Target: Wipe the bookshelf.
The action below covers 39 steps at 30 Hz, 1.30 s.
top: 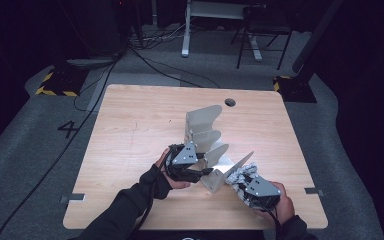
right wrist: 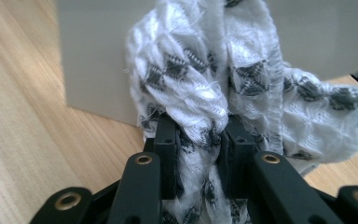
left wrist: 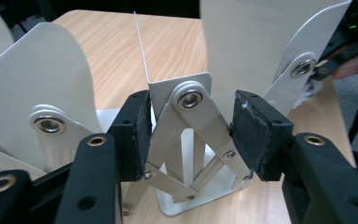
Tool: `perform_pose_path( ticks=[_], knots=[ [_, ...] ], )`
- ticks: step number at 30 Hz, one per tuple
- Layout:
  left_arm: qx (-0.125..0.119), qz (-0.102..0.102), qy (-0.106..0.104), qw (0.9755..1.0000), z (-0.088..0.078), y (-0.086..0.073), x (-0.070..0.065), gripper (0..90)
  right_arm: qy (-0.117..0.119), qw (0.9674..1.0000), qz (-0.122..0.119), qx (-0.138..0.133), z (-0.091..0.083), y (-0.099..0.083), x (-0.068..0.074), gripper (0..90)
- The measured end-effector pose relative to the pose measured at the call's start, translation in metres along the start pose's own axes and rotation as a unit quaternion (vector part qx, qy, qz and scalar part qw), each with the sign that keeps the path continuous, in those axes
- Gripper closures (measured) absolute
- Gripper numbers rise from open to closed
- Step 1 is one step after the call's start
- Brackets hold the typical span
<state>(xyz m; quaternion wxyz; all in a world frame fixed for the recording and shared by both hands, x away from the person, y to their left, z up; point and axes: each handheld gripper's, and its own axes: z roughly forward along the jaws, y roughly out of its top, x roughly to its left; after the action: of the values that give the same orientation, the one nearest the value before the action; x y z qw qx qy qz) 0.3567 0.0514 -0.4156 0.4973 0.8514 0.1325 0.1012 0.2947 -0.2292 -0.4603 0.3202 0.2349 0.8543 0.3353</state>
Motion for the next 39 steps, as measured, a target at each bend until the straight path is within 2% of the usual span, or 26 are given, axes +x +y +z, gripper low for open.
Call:
perform_pose_path(
  ticks=[2,5,8,14,18,21,22,25,27,29,33,39],
  knots=[
    [-0.001,0.000,-0.004,1.0000,0.001,0.001,-0.002,48.9,-0.003,1.0000,0.003,0.001,0.000,-0.001,-0.001,72.6],
    [-0.003,0.014,-0.010,0.9998,0.004,0.006,-0.015,48.6,-0.013,0.9998,0.015,0.003,0.000,-0.004,-0.008,72.5],
    [-0.008,0.013,-0.016,0.9998,0.006,0.009,-0.023,48.4,-0.019,0.9995,0.026,0.004,-0.001,-0.008,-0.014,72.4],
    [-0.010,0.024,-0.021,0.9994,0.008,0.016,-0.036,47.1,-0.033,0.9987,0.038,0.007,0.000,-0.012,-0.023,72.4],
    [-0.008,0.031,-0.021,0.9993,0.004,0.016,-0.038,45.5,-0.039,0.9983,0.044,0.007,0.001,-0.013,-0.027,72.6],
    [-0.011,0.042,-0.004,0.9990,-0.006,0.018,-0.040,41.8,-0.040,0.9983,0.042,0.006,0.000,-0.013,-0.027,73.0],
    [-0.012,0.048,0.007,0.9987,-0.010,0.019,-0.040,40.1,-0.040,0.9983,0.042,0.005,-0.001,-0.014,-0.027,73.0],
    [-0.020,0.050,0.023,0.9983,-0.021,0.020,-0.036,35.8,-0.038,0.9983,0.044,0.003,-0.001,-0.014,-0.028,73.0],
    [-0.026,0.039,0.025,0.9986,-0.028,0.021,-0.032,33.0,-0.038,0.9984,0.043,0.002,-0.001,-0.014,-0.027,73.0],
    [-0.027,0.042,0.031,0.9983,-0.031,0.019,-0.028,30.4,-0.037,0.9984,0.043,0.002,-0.001,-0.013,-0.027,72.9],
    [-0.018,0.038,0.028,0.9987,-0.027,0.013,-0.020,28.2,-0.034,0.9985,0.043,0.002,-0.001,-0.013,-0.027,72.9],
    [0.007,0.040,0.015,0.9991,-0.012,0.000,-0.012,27.3,-0.027,0.9988,0.042,0.002,-0.001,-0.014,-0.027,72.7]
  ],
)
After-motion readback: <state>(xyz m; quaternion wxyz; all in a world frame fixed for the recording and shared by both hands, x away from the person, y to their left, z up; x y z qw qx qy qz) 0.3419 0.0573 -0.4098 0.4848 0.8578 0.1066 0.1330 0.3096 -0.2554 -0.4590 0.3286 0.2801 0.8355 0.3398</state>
